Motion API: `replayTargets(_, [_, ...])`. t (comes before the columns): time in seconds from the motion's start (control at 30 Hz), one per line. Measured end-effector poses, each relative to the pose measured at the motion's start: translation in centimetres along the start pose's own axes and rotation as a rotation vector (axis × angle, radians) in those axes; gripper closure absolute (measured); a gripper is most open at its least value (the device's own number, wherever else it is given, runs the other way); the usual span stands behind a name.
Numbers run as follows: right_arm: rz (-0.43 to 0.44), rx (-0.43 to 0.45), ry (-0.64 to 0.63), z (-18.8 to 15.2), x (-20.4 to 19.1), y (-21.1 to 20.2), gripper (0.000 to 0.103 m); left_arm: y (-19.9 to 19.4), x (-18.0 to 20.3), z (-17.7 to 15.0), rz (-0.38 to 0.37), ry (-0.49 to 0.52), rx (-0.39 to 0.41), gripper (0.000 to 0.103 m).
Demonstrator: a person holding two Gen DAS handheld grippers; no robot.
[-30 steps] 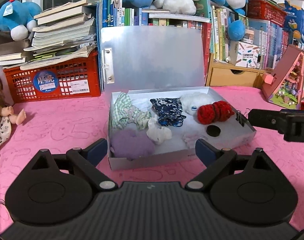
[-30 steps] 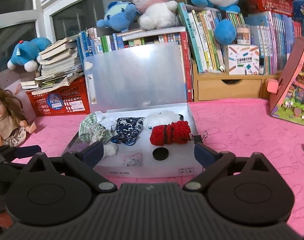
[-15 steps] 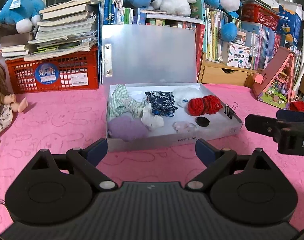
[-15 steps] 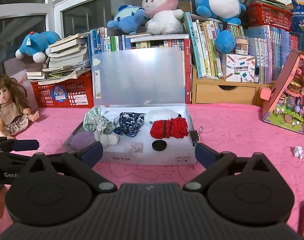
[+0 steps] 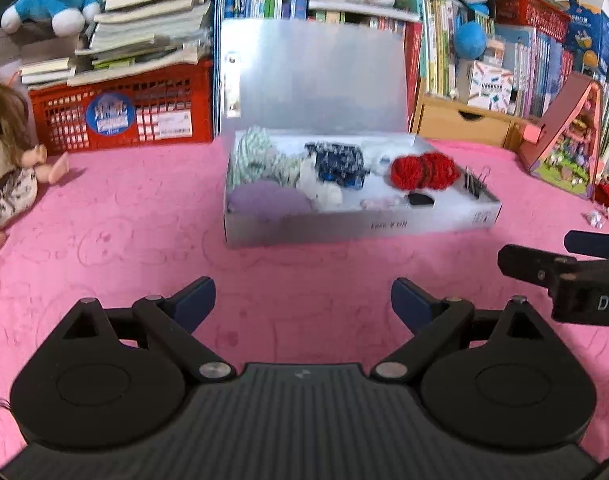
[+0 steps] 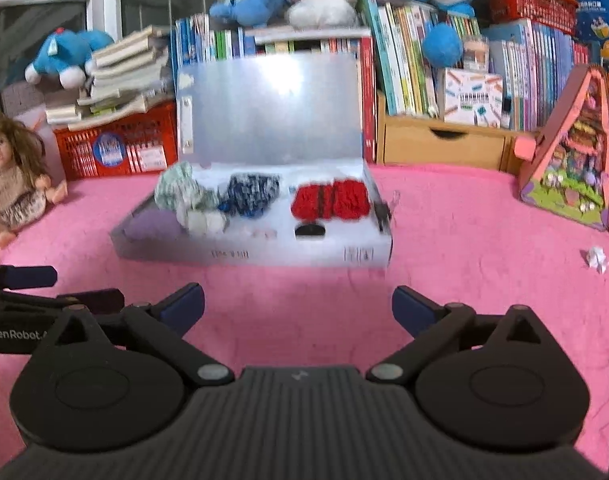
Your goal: Organize objects
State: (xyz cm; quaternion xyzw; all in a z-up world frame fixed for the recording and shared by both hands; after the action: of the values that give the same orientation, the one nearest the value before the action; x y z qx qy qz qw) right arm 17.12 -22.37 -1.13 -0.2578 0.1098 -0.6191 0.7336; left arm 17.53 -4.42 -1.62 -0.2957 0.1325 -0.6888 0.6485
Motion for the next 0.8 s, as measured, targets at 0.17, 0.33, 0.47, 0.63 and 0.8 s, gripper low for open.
replayTargets(0.17, [-0.02,-0.022,-0.005,-1.7,-0.5,0.6,0.0,0.6,-0.6,-1.6,0.02,0.006,-0.007,0.006])
replayTargets(0.33, [-0.031,-0.039,-0.031,-2.8,-1.3,1.2,0.0,1.3,-0.8,-2.4,0.033,0.009,-0.011,0.006])
replayTargets(0.47, [-0.04,-0.068,-0.033,-3.5,-1.6,1.8,0.0,2.1,-1.0,-2.9,0.047,0.003,-0.021,0.006])
replayTargets(0.63, [-0.057,-0.138,-0.03,-4.2,-1.5,2.7,0.0,2.5,-0.9,-3.1,0.045,-0.002,-0.041,0.002])
replayTargets(0.8, [-0.042,-0.15,-0.01,-4.5,-1.5,2.9,0.0,2.7,-0.9,-3.2,0.048,0.0,-0.052,0.0])
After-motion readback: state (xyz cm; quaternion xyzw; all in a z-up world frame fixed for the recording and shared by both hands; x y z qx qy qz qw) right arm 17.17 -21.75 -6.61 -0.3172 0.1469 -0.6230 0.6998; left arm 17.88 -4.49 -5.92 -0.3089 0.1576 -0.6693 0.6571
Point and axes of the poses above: each gripper's, at about its wrist camera, not at the fingertips, and y roughly the way its jaws point, x to its right, z to its top, the point moved 9 cm from there along y, roughly the way its jaws point, and after that the axes turned 14 degrees about -y, right-handed, at the moved point
